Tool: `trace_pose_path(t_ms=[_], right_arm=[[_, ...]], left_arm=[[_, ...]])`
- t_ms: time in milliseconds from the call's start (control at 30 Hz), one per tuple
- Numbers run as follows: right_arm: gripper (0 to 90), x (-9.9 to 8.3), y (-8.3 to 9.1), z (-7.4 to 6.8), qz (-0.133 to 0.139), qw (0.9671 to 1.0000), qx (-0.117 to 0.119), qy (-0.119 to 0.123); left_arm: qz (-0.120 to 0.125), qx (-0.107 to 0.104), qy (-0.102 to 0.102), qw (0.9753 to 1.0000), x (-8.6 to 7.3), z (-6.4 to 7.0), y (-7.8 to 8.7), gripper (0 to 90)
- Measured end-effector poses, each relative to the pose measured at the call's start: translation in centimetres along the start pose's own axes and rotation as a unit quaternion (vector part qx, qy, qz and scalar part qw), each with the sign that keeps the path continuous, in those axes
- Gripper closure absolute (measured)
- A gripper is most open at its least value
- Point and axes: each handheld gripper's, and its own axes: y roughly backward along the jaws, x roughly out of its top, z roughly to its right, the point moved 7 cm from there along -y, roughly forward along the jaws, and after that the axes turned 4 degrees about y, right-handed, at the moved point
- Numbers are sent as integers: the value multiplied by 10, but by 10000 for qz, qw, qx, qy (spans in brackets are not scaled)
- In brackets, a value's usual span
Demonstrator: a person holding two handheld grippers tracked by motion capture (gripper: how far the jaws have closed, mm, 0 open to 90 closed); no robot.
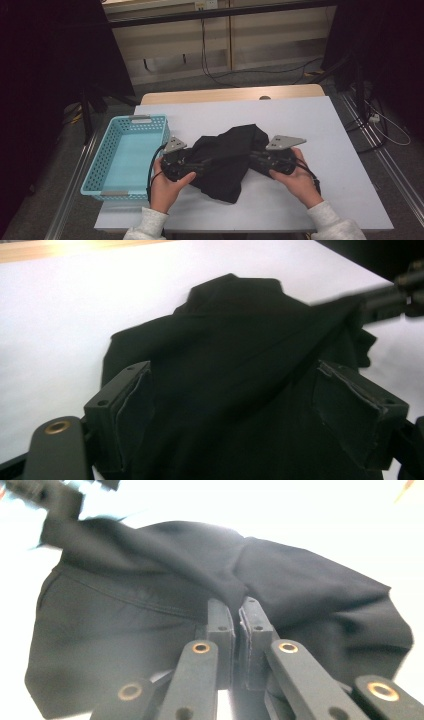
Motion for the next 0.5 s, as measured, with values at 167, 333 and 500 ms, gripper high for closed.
trace_pose_path(t_ms=[167, 333, 500], right_arm=[[862, -10, 25, 35, 133, 9981, -462, -398], [861, -21, 31, 51, 141, 9956, -692, -613], [860, -28, 32, 53, 81, 9949, -739, -685]], left_arm=[[-120, -154, -103, 9998, -4, 10, -8, 174], [-347, -334, -222, 9986, -15, 20, -18, 188], [-562, -590, -454, 9956, -23, 32, -23, 238]])
